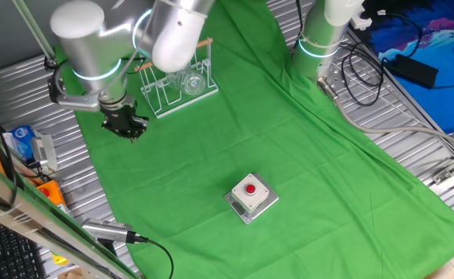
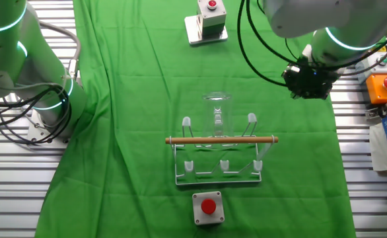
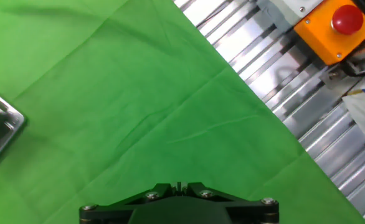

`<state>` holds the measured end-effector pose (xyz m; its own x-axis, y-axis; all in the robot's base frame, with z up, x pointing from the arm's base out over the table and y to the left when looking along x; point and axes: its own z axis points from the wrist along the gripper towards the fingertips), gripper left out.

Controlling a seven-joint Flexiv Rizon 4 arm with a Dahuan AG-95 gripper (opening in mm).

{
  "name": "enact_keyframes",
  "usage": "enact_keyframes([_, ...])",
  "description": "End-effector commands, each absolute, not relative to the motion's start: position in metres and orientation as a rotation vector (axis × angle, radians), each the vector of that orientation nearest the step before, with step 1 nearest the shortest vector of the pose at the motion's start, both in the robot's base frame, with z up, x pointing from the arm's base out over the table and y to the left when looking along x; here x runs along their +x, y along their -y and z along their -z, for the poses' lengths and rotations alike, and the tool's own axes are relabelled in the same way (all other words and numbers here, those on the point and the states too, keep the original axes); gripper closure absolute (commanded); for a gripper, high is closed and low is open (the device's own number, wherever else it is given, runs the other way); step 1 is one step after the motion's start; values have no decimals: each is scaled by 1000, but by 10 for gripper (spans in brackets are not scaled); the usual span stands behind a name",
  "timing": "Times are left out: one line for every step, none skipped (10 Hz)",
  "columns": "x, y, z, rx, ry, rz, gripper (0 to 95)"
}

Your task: Put the cup on the cup rack

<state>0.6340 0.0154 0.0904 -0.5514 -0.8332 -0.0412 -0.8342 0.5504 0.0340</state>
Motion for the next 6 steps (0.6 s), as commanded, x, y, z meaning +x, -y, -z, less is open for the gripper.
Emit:
enact_keyframes([631,-15,-95,-1472,-2771,-17,950])
enact_keyframes([631,-15,-95,-1421,-2802,-4,950])
enact_keyframes([631,-15,-95,-1390,-2855,108,950])
enact_keyframes([631,-15,-95,-1381,-2868,144,950])
enact_keyframes([631,-15,-95,-1375,-2870,140,950])
enact_keyframes([630,-15,-95,-1375,-2870,140,950])
